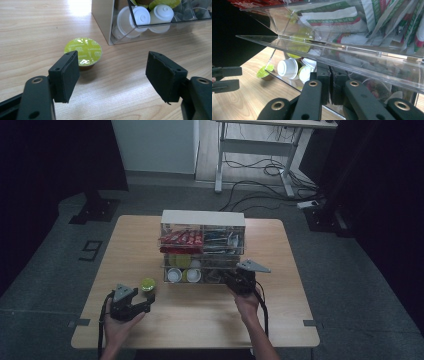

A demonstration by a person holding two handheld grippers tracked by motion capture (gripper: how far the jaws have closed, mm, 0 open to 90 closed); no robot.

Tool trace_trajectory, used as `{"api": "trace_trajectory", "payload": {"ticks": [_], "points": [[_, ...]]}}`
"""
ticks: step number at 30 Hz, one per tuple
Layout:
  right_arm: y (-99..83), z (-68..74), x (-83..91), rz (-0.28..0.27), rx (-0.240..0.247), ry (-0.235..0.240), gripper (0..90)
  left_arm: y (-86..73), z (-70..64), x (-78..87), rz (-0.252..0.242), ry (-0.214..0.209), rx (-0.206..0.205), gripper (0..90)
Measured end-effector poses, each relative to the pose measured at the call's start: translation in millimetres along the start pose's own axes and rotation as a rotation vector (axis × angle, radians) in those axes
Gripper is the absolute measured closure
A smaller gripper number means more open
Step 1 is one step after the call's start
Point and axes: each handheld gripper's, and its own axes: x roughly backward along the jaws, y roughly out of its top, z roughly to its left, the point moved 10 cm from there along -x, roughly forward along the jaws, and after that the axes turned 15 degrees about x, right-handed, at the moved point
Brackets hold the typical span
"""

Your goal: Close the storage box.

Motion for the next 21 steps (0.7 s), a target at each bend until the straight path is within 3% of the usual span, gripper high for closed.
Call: {"api": "trace_trajectory", "payload": {"ticks": [21], "points": [[-26.4,5.8,5.7,0.016,-0.005,0.007,86.1,-5.4,3.7,0.2,0.011,0.003,0.028,27.5]]}}
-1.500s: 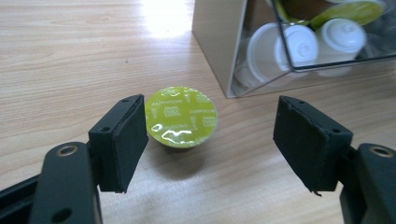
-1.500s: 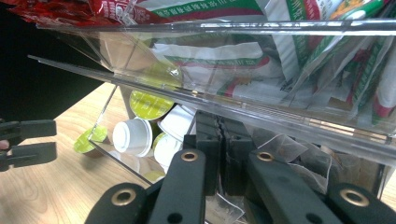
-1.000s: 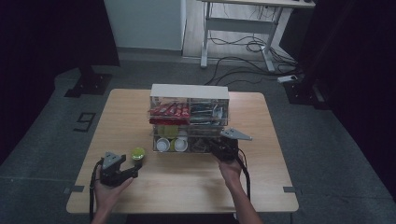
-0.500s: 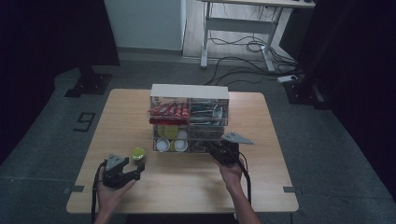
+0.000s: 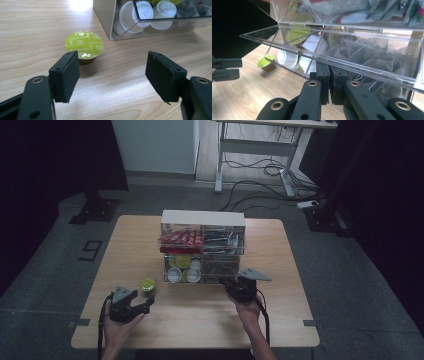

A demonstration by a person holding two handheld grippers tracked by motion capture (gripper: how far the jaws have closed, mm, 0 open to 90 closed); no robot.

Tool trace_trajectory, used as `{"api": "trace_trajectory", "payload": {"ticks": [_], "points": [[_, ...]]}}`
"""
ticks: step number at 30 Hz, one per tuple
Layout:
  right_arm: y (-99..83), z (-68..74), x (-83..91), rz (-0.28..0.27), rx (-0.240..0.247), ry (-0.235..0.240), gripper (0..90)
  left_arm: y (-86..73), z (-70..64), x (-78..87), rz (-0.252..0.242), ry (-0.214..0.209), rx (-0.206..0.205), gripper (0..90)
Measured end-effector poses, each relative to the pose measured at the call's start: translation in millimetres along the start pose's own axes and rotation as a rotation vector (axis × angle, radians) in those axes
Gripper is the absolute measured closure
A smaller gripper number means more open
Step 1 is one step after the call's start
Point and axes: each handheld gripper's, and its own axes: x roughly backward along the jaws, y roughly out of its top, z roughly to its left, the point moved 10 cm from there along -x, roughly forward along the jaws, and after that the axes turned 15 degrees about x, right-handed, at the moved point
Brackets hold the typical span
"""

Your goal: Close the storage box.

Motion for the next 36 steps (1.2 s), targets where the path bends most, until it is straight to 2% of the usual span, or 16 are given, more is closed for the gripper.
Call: {"api": "trace_trajectory", "payload": {"ticks": [13,36], "points": [[-11.3,1.2,-1.3,0.013,-0.008,0.006,86.1,-6.0,1.4,-3.0,0.016,0.003,-0.003,27.6],[-36.3,3.6,-10.3,0.077,-0.025,0.014,85.8,-7.8,2.2,-1.1,0.016,0.004,-0.006,27.6]]}}
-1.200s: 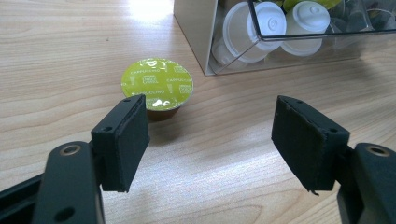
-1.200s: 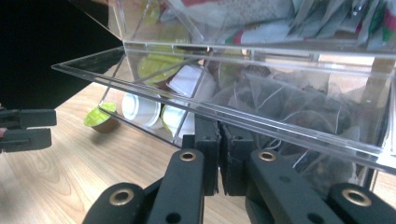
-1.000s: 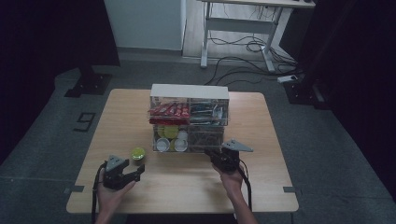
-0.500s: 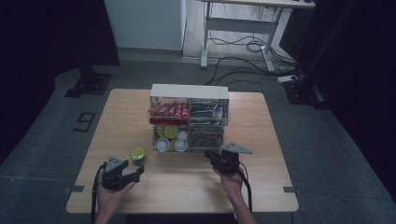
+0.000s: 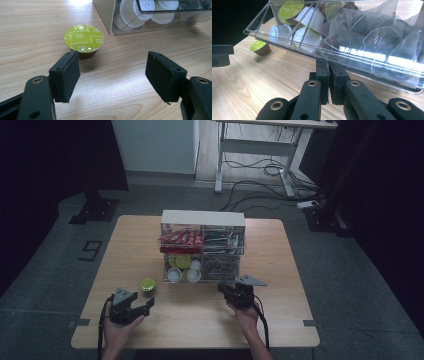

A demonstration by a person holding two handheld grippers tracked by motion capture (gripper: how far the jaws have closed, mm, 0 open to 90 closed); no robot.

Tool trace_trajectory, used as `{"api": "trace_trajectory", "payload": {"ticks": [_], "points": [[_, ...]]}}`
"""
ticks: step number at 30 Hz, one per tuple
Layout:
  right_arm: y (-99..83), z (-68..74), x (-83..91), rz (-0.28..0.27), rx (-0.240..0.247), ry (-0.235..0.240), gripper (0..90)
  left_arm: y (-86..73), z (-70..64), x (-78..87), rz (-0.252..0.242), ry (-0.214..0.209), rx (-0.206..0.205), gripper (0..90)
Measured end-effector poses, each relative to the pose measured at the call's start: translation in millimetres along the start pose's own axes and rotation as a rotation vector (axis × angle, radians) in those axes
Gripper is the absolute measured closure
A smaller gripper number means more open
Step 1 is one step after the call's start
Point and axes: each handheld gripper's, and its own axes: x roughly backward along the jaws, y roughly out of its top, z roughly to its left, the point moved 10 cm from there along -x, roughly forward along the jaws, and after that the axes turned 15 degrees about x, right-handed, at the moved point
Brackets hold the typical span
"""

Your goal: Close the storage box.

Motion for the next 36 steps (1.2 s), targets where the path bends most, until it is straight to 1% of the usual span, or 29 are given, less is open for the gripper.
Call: {"api": "trace_trajectory", "payload": {"ticks": [10,11,16,25,28,31,32,33,34,35,36], "points": [[-7.9,-2.4,-4.0,0.024,-0.009,-0.001,85.6,-1.1,0.0,-0.7,0.004,-0.002,-0.001,27.6],[-9.2,-2.4,-4.7,0.024,-0.014,0.008,85.7,-1.3,0.1,-1.0,0.004,-0.001,-0.001,27.6],[-11.6,-1.0,-5.7,0.034,-0.012,0.014,85.1,-2.6,-0.4,-2.0,0.009,-0.001,-0.002,27.6],[-12.2,-1.8,-3.6,0.031,-0.017,0.01,84.3,-2.8,-0.7,-1.8,0.009,0.001,-0.004,27.6],[-11.9,-1.6,-2.2,0.028,-0.016,0.012,82.3,-3.3,-0.8,-2.2,0.011,0.001,-0.005,27.6],[-9.5,-0.1,2.9,0.006,-0.004,0.029,76.7,-3.5,-1.7,-2.0,0.011,0.0,-0.009,27.7],[-9.5,-0.1,2.9,0.006,-0.004,0.029,76.7,-3.6,-1.9,-2.0,0.011,0.0,-0.01,27.7],[-9.1,1.1,5.9,0.001,0.005,0.052,72.0,-3.7,-2.1,-2.1,0.011,0.0,-0.011,27.7],[-9.3,1.7,7.6,-0.001,0.009,0.061,69.8,-4.1,-2.4,-2.3,0.013,-0.001,-0.011,27.7],[-9.3,1.7,7.6,-0.001,0.009,0.061,69.8,-4.5,-2.8,-2.7,0.013,-0.001,-0.012,27.7],[-9.7,1.7,9.0,-0.005,0.014,0.064,67.3,-4.8,-3.4,-3.1,0.013,-0.002,-0.012,27.7]]}}
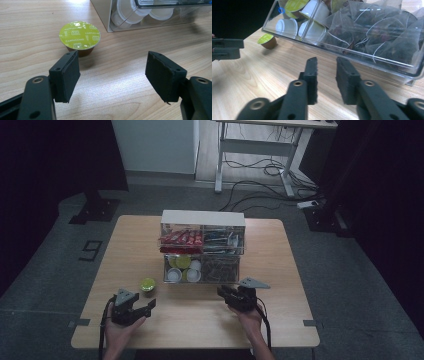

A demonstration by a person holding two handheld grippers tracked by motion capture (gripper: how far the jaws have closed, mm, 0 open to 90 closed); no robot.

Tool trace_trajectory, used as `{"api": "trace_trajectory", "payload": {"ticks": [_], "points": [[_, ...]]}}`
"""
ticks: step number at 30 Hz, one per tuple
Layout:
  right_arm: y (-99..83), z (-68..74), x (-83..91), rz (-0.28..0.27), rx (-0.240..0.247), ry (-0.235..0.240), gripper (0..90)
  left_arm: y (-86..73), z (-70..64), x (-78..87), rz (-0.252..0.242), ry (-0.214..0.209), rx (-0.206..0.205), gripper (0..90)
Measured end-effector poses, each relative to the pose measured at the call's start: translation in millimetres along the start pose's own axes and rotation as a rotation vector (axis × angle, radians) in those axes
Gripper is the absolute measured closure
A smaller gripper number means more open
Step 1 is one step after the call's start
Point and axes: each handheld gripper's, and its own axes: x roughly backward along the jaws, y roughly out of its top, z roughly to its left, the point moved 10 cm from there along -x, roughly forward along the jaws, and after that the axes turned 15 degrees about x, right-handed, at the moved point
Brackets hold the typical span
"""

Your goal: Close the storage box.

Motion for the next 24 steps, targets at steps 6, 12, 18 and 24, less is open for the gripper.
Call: {"api": "trace_trajectory", "payload": {"ticks": [6,12,18,24], "points": [[-6.1,-3.8,11.2,-0.004,0.026,-0.011,56.8,-1.2,-3.6,-0.1,0.004,-0.004,-0.011,27.7],[-11.2,-11.9,27.5,-0.038,0.028,-0.025,47.3,-2.2,-2.4,1.0,0.007,-0.003,-0.011,27.8],[-29.2,-24.0,43.9,-0.029,0.044,-0.058,44.7,-3.7,-8.1,-0.4,0.012,-0.012,-0.024,28.1],[-52.4,-32.9,59.1,-0.003,0.036,-0.077,44.7,-5.6,-10.4,-3.3,0.022,-0.016,-0.03,28.1]]}}
